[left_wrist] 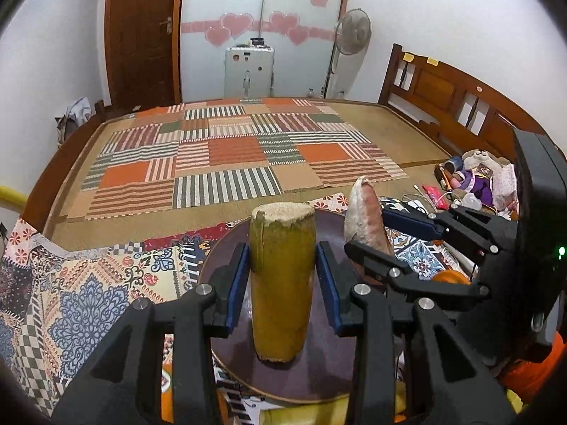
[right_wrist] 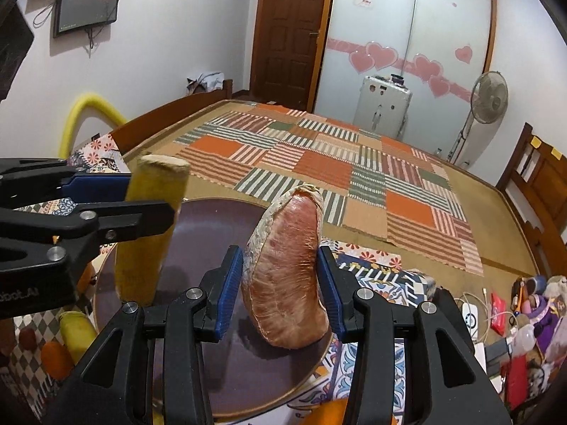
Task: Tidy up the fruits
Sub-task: 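Lower the yellow fruit onto the plate and open left tool while right tool releases the pomelo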
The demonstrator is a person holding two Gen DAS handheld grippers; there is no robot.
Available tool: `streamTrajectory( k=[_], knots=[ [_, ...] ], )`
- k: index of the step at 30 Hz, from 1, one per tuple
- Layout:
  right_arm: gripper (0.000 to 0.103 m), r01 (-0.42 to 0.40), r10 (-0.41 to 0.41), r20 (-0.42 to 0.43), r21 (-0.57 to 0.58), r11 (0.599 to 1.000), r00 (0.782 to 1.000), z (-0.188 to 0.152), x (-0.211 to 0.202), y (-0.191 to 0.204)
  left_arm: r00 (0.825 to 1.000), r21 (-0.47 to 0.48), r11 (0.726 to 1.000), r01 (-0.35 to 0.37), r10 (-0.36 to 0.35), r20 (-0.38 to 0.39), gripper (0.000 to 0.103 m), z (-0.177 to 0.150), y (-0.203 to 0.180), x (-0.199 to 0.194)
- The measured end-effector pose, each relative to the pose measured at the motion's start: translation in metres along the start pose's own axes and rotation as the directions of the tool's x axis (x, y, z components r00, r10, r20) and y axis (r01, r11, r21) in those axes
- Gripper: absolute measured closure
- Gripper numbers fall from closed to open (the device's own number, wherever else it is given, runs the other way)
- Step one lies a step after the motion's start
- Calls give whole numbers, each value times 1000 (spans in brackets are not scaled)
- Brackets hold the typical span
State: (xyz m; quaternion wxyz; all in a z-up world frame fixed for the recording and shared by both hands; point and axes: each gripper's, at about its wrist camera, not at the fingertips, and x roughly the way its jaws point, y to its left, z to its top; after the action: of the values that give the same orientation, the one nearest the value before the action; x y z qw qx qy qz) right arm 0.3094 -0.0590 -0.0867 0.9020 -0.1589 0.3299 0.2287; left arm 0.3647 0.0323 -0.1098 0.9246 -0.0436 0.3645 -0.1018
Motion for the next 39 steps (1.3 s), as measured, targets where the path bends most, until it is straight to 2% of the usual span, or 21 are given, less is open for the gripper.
streamTrajectory(
  k=[9, 15, 18, 31, 37, 39],
  knots=[
    [63, -57, 58, -59, 24, 998, 997, -1, 15, -1, 999, -33, 999, 10, -11, -41, 65, 9, 8, 18],
    [63, -35, 37, -37, 33, 999, 999, 2, 9, -2, 996, -19, 1000, -24, 22, -82, 65, 4, 5, 32],
    [63, -39, 40, -34, 40, 998, 999, 1, 6, -2, 997, -36, 999, -26, 23, -69, 67, 6, 8, 31],
    [60, -15, 13, 39, 66, 998, 999, 2, -25, -11, 997, 61, 995, -78, 76, 22, 67, 4, -13, -12],
    [59, -1, -4, 81, 64, 998, 997, 0, -48, -13, 996, 51, 996, -74, 71, 57, 67, -1, -12, -44],
    [55, 5, -12, 96, 64, 998, 995, -2, -56, -13, 995, 49, 996, -78, 75, 69, 67, -3, -10, -55]
  ],
)
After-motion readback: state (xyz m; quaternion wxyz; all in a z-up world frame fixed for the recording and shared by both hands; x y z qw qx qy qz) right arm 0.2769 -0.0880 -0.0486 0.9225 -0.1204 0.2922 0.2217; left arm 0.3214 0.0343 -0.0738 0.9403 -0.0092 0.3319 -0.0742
